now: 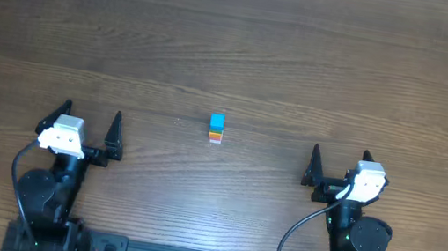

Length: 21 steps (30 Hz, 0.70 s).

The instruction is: Stack Cubes

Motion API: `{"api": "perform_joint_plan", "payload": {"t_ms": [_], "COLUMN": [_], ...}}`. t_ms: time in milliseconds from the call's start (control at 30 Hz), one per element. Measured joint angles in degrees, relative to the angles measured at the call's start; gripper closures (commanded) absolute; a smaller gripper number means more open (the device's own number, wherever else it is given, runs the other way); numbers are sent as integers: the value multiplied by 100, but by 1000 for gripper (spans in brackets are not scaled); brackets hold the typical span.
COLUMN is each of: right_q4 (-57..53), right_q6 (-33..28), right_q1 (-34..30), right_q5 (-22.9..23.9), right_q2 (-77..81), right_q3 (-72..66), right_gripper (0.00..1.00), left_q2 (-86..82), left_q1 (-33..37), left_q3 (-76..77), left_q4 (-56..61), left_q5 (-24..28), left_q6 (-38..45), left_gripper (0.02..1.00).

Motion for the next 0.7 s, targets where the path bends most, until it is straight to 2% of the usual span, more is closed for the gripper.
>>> {"api": "perform_joint_plan", "payload": {"t_ms": [700], "right_q4": [0], "right_q6": [-4], "right_q1": [-144], "right_q5": [0], "right_q2": [0], "right_q3": [-9], "right_gripper": [7], "left_q2": [0], "left_q1": [0], "left_q3": [0], "left_q4": [0], "left_q5": [0], "left_q6": [0], "left_gripper": [18]}}
